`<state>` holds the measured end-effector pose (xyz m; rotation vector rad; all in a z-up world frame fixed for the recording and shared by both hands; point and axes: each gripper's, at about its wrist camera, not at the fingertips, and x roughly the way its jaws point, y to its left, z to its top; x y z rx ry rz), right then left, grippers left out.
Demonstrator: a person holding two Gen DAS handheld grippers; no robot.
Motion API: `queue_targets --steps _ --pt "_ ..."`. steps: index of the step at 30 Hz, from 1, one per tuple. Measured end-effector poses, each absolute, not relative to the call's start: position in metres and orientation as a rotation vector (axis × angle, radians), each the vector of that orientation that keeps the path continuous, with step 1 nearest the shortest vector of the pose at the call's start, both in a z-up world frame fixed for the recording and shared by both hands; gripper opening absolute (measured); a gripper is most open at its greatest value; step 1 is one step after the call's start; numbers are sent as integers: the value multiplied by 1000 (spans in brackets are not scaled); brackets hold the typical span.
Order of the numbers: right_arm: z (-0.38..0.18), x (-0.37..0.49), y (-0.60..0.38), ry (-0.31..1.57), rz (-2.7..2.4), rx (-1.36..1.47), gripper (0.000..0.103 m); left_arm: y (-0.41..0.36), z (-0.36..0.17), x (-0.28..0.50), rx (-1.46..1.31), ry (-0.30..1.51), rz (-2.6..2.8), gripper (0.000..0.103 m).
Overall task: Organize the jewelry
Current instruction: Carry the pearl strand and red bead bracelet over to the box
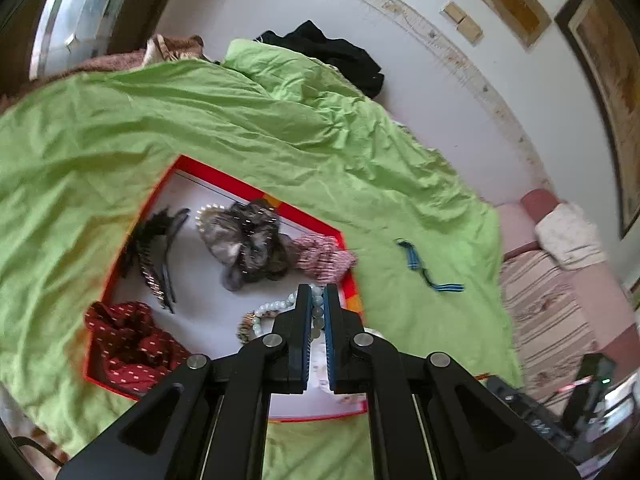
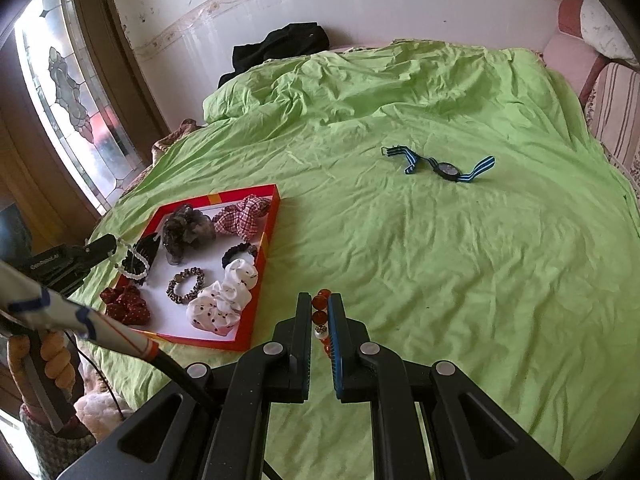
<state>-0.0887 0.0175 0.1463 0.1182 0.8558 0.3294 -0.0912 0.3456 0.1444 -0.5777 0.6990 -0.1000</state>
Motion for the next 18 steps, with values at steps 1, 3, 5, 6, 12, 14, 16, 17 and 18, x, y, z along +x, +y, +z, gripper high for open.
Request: queue_targets --steps 1,3,5,6,12,14,16,17,18 --pt "147 -88 18 856 333 118 9 345 145 -90 -568 700 -91 6" --pt "148 -88 21 855 341 115 9 345 144 -90 -555 700 -75 6" --pt "148 -87 25 853 349 109 9 347 143 -90 -554 699 -61 6" --pt "149 -86 27 852 355 106 9 348 143 -90 -552 699 -50 6" --pt "153 -84 43 853 395 89 9 351 140 -88 -516 703 12 6" --pt "156 -82 50 852 411 79 9 353 139 -87 -508 702 29 6" --pt "160 -81 60 849 432 66 9 357 138 -86 -508 702 41 6" --pt "162 -80 64 847 440 60 9 359 137 -86 -512 702 44 6" --pt "163 -80 69 846 451 52 9 361 136 -85 -516 702 47 6"
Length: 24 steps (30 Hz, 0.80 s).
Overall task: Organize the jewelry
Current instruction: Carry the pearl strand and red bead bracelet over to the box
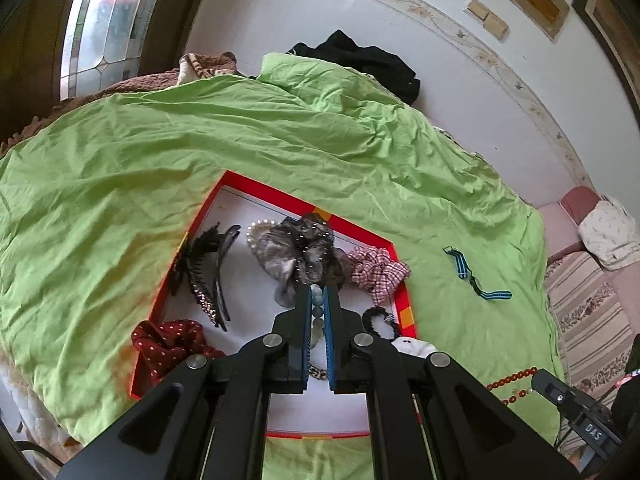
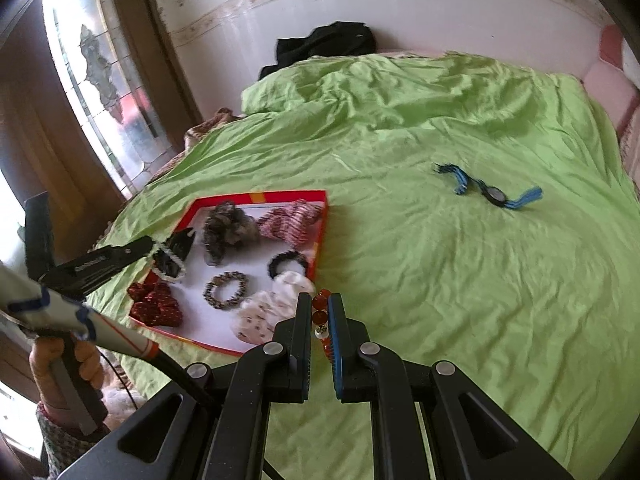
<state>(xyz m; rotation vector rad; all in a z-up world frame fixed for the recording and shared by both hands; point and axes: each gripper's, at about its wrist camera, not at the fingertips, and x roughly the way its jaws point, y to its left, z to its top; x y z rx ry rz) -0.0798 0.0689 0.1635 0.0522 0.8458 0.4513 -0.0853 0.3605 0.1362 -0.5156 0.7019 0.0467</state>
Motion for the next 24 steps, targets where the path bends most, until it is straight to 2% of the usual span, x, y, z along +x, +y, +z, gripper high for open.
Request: queue_targets --steps 15,24 --pt "163 -76 165 893 646 -4 9 381 113 -69 -555 733 88 6" --pt "148 -80 211 927 716 -45 9 378 112 -68 -468 728 155 6"
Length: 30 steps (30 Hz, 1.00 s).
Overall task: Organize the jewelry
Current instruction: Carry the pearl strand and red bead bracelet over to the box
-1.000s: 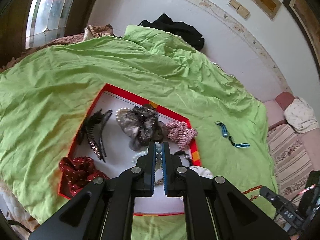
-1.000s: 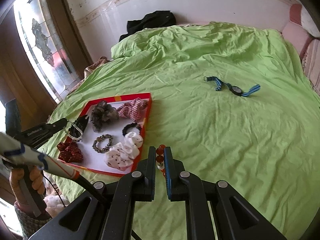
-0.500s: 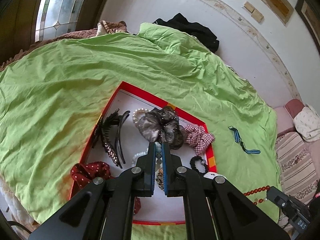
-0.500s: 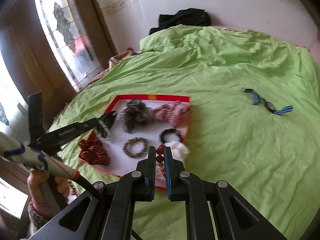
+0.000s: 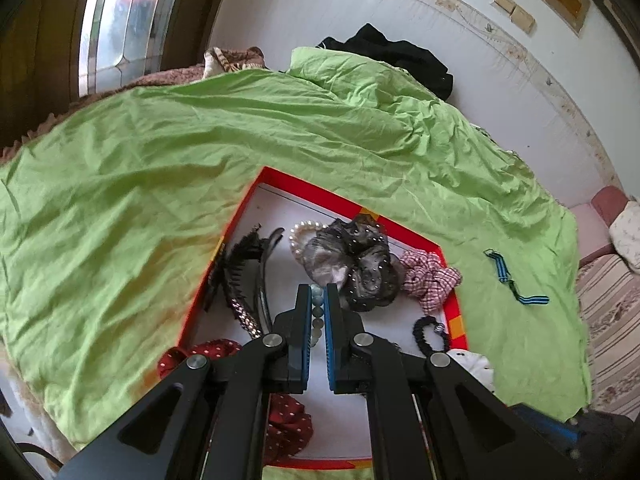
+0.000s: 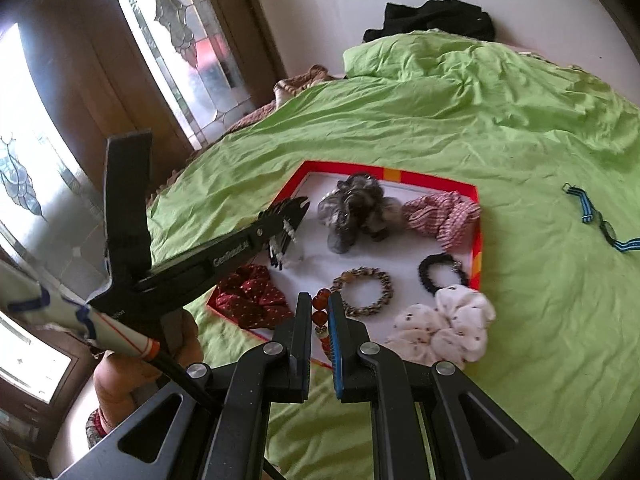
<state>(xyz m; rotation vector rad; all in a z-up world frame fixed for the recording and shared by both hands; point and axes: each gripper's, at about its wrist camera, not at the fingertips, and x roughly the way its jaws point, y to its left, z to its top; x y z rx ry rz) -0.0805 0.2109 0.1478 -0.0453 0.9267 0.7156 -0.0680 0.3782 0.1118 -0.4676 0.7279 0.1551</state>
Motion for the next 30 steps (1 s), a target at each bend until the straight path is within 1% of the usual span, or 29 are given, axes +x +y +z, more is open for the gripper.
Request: queue_targets --steps 9,30 --pt "132 -76 221 951 685 -67 9 370 120 -72 -310 686 273 6" --pt "97 -69 221 1022 620 -79 9 373 114 -66 -315 717 265 5"
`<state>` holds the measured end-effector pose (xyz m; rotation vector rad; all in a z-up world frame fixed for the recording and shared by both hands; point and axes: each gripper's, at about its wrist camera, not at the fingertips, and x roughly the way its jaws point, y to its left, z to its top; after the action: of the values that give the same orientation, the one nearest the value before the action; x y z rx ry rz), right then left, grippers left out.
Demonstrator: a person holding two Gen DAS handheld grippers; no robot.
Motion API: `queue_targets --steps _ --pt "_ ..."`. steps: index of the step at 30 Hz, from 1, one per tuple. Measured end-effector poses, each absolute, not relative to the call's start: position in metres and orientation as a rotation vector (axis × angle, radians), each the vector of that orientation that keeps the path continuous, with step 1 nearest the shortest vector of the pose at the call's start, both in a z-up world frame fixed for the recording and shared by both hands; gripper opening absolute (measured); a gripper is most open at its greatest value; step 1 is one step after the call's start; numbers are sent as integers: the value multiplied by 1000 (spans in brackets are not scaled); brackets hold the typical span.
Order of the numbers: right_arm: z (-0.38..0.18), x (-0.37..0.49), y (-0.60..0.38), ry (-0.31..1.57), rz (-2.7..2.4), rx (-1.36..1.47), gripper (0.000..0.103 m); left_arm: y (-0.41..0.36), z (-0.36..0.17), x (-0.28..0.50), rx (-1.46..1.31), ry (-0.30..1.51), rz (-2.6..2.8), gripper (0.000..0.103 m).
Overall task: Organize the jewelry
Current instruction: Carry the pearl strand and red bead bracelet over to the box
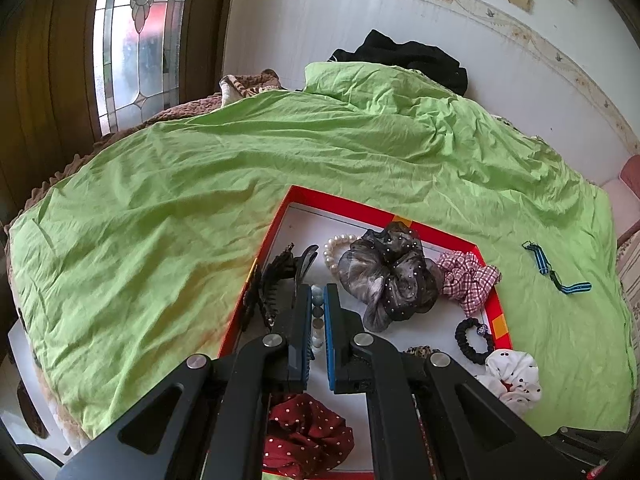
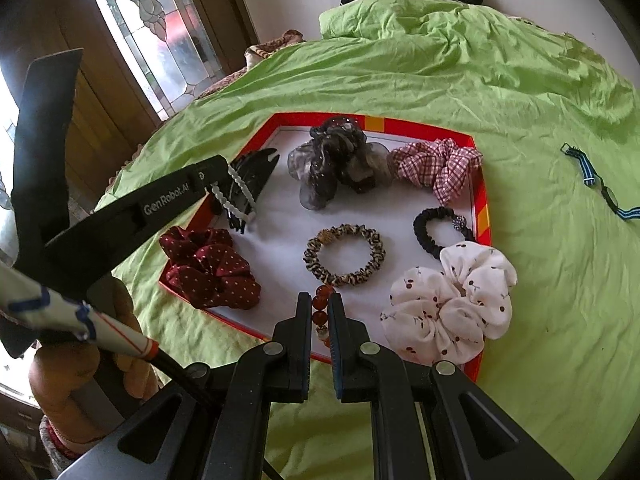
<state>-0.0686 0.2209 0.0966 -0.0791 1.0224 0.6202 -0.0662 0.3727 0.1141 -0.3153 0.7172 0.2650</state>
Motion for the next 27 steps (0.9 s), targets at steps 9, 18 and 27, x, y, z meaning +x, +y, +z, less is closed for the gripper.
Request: queue_targets --steps 9,18,27 --pt "85 -66 216 1047 597 -78 9 371 105 -59 -296 764 276 6" --pt "74 -62 211 1070 576 -72 10 370 96 -53 -282 808 283 6" --pt "69 -60 208 1078 572 -62 10 365 92 -49 -260 827 288 6"
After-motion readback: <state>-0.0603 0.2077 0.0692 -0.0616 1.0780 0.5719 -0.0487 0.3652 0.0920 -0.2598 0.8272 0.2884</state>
